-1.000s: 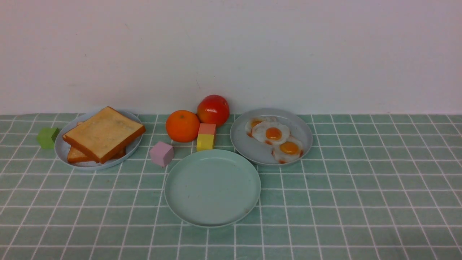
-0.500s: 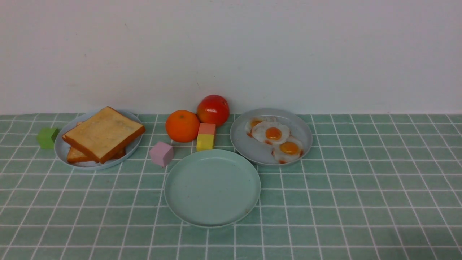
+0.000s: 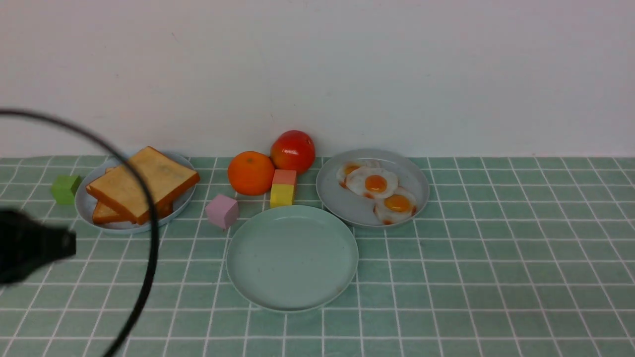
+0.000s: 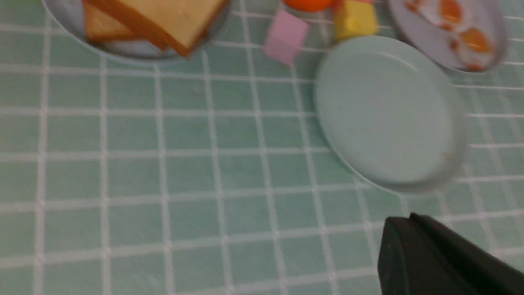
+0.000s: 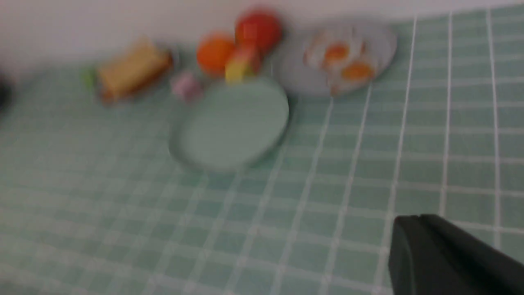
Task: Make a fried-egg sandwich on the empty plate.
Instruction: Use the left arm to grab a slice of bread
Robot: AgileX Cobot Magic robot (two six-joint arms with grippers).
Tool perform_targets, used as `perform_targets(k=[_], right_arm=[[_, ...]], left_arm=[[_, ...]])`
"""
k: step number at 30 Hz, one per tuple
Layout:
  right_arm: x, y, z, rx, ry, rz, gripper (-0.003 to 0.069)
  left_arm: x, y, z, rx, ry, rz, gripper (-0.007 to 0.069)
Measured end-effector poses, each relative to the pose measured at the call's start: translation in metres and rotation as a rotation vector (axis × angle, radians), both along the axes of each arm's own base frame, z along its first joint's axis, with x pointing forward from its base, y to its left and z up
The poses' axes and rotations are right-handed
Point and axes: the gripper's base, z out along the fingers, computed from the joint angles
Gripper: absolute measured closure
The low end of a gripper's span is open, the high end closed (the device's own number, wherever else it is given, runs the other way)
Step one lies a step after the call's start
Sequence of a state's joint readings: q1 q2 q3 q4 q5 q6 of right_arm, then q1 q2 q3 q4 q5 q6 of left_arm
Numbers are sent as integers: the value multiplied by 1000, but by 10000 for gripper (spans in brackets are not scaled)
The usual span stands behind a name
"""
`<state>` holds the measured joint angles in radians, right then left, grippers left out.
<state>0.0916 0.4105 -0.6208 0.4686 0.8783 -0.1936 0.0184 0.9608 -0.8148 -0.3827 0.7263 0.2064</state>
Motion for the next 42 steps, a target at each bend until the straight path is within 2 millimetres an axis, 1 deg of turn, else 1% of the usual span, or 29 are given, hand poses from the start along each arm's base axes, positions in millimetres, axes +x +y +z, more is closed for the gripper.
perform_targets(k=[1,3,4,6,7,8,9,10,11,12,14,16,17,18,20,23,24,26,27,28,29,31,33,37,40,42], right_arm=[[6,1,8,-34,30,26,664],[12,3,16,-57,53,54,664],[20,6,26,-79,62,96,664],[28,11,35,-96,62,139,660],[32,15,40,-103,56,177,659],[32,15,40,-105,59,178,659],[36,19,42,-111,63,216,658],[37,21,43,-115,66,231,658],[38,22,42,-117,69,239,658],[39,24,41,-122,76,256,658],[39,25,41,-130,76,259,657],[40,24,41,-134,67,256,656],[40,24,42,-134,65,255,656],[41,24,43,-132,50,247,655],[42,24,45,-127,28,236,654],[44,24,46,-124,7,225,654],[44,24,47,-122,1,222,654],[45,24,47,-119,-6,219,654],[45,23,48,-116,-17,213,652],[46,23,48,-115,-20,212,652],[46,23,49,-114,-24,210,652],[46,23,49,-114,-24,210,651],[46,23,49,-114,-24,210,650],[46,24,49,-111,-24,210,648],[46,24,49,-108,-21,212,648],[45,24,49,-99,-15,217,645]], left_arm=[[15,2,-1,30,3,-5,638],[31,4,-2,64,-6,-12,638],[60,5,-12,92,20,-24,638],[85,6,-25,110,72,-45,638],[103,6,-32,123,101,-65,638],[108,6,-38,125,120,-69,638],[126,7,-44,143,139,-86,638],[138,8,-51,161,156,-98,638],[145,8,-55,170,165,-103,638],[158,9,-62,191,180,-115,638],[175,10,-71,206,191,-121,638],[187,11,-77,221,185,-131,638],[188,11,-79,222,188,-133,638],[196,12,-81,246,166,-146,634],[207,13,-86,308,124,-195,585],[218,14,-94,389,74,-256,460],[220,15,-97,408,61,-269,403],[223,15,-101,419,52,-281,333],[227,15,-109,424,46,-282,254],[228,15,-111,425,46,-281,233],[232,15,-120,430,49,-280,159],[236,16,-133,431,58,-273,93],[240,17,-146,434,70,-272,61],[246,18,-151,449,44,-255,62],[247,19,-152,452,42,-254,97],[247,18,-152,452,45,-257,173]])
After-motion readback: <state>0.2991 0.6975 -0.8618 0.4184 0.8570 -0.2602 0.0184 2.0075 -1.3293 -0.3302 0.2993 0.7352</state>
